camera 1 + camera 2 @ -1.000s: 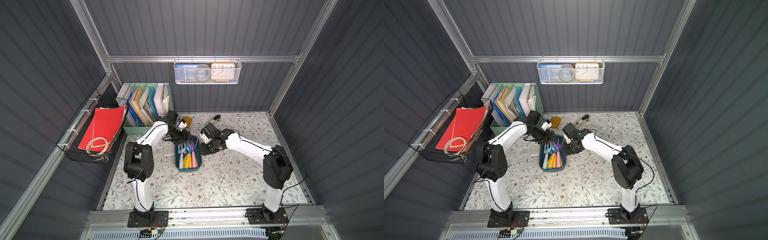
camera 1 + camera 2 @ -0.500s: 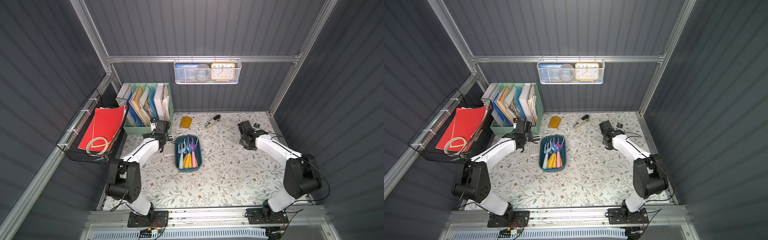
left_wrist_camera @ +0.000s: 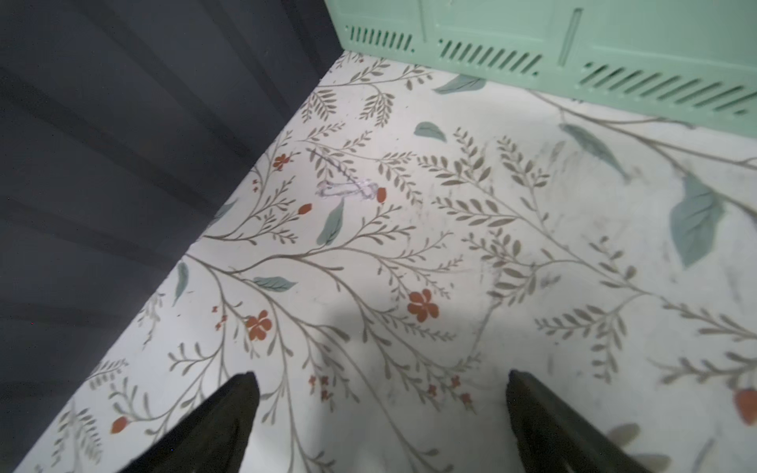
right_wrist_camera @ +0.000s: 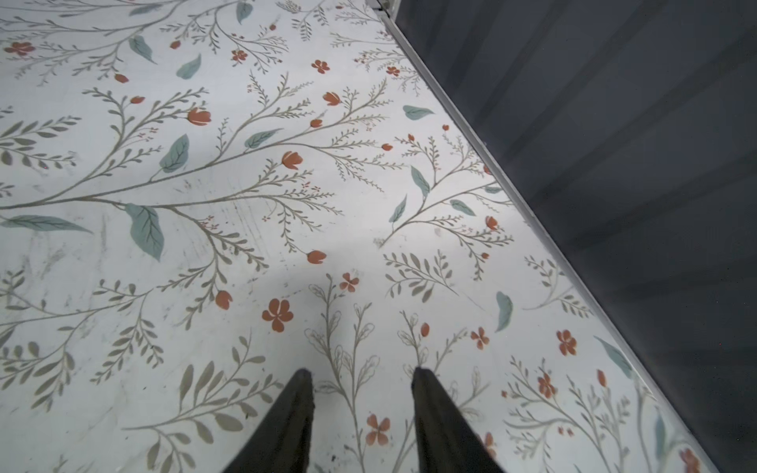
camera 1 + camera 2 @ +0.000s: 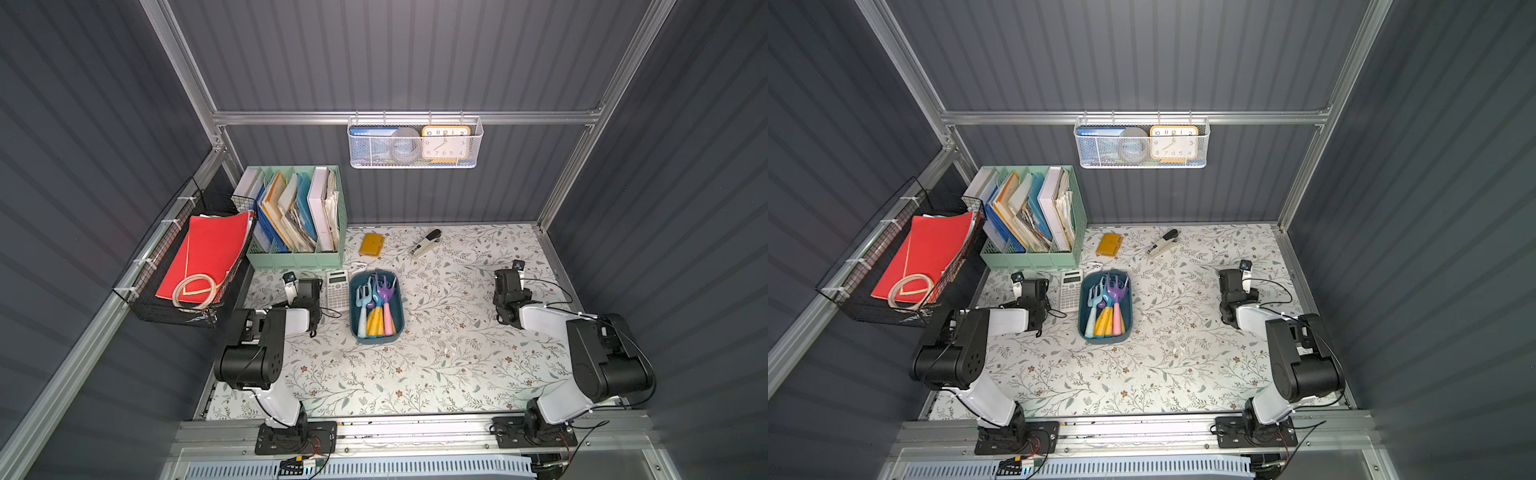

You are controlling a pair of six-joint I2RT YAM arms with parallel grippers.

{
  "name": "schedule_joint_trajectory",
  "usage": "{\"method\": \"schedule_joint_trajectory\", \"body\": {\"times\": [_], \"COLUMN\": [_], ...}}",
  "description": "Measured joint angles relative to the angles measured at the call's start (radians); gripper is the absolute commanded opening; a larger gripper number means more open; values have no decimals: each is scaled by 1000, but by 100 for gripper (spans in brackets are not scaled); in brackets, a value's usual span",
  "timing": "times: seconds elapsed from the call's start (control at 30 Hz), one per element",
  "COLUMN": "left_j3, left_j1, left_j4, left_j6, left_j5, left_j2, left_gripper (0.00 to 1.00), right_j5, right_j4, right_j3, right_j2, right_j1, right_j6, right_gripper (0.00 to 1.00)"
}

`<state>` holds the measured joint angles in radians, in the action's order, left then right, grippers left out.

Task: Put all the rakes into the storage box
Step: Reset both arms

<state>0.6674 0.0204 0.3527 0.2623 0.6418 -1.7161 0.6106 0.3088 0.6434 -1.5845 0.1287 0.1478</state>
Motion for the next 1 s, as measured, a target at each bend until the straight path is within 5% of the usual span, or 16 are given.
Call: {"method": "schedule_joint_trajectory", "body": {"times": [0.1,0.2,0.5,1.0], "left_j3": [-47,-93,-190,-193], "left_j1": [-16,-27,-62,-63], "left_j4": [153,271,489,551], "left_j6": [-33,-55,-94,-100], "left_j5": [-72,-128,-298,-340], "left_j2": [4,11,13,11], "left_gripper": [100,100,100,100], "right_j5": [-65,-145,-335,-379], "right_j4": [161,318,540,625], "right_j3": [-121,-232,-263,-266], "right_j2": [42,91,37,24], "right_j1": [-33,-95,-124,-124], "right_j6": [-24,-24,-53,-61], "right_gripper": [51,98,99,99]}}
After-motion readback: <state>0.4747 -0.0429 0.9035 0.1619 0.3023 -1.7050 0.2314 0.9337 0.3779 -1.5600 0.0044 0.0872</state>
